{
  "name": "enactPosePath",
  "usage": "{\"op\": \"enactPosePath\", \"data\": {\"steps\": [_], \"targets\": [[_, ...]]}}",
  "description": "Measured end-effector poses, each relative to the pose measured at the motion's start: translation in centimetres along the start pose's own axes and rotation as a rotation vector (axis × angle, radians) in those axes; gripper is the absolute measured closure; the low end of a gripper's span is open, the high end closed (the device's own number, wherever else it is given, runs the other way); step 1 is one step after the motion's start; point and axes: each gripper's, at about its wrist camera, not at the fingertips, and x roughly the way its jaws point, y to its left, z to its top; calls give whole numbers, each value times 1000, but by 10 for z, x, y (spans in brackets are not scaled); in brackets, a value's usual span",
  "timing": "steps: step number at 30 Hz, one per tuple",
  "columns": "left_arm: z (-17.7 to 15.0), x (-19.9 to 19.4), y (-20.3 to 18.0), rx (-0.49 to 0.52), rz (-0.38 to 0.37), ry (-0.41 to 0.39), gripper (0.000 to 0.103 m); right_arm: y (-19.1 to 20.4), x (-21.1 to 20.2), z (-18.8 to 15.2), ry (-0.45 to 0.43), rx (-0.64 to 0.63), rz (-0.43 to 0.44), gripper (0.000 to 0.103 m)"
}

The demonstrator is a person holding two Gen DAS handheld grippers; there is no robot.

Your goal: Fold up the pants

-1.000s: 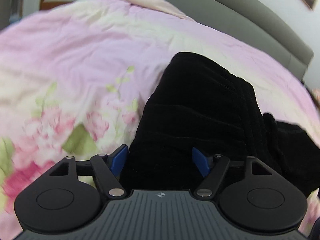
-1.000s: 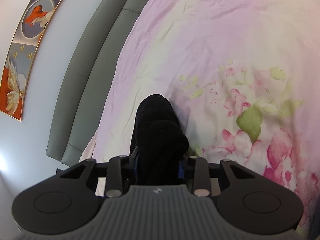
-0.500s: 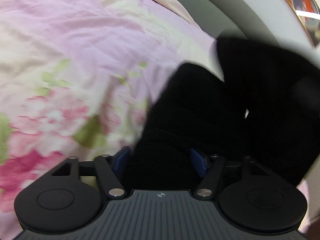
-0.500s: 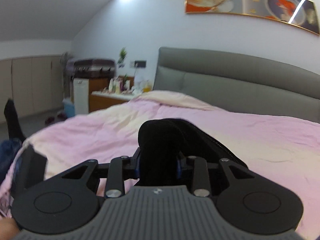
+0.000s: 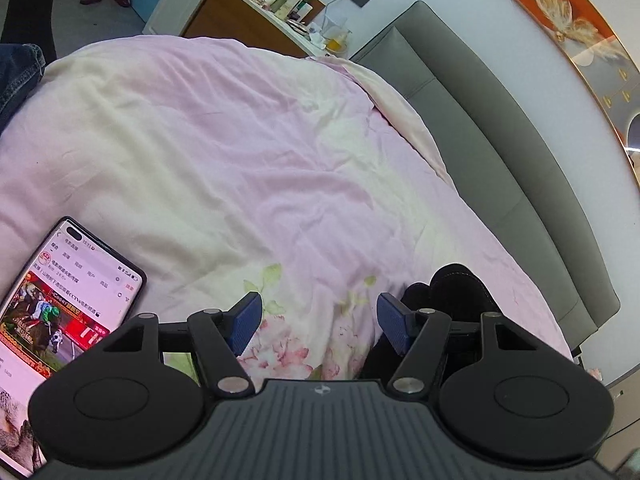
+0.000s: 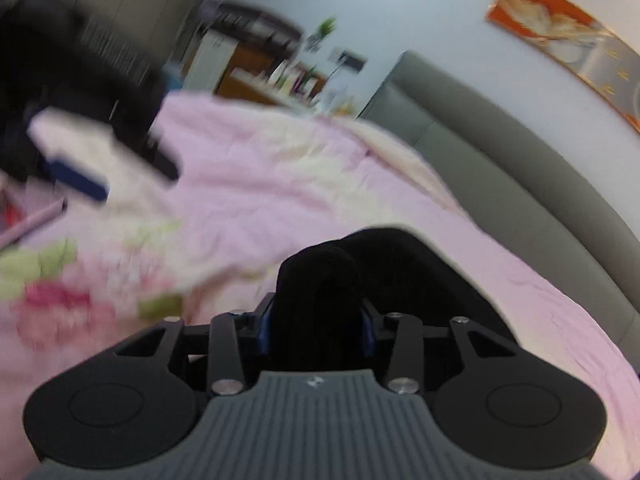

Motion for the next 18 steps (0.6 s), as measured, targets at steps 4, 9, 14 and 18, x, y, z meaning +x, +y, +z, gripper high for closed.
{"op": "enactPosePath", "data": {"steps": [4,9,14,18], "targets": [[-4,0,-2,33,6,-11,29,19,-2,-14,-25,-109,-30,50],[-8,4,-2,17,-35,13,29,-23,-55,-9,-110,42,77,53],[-17,8,-18,69,-133,60,27,-60,-95,-16,-167,149,79,57],[-32,9,-45,162,-260,144,15,-86,-97,-33,-106,185,118,57]]}}
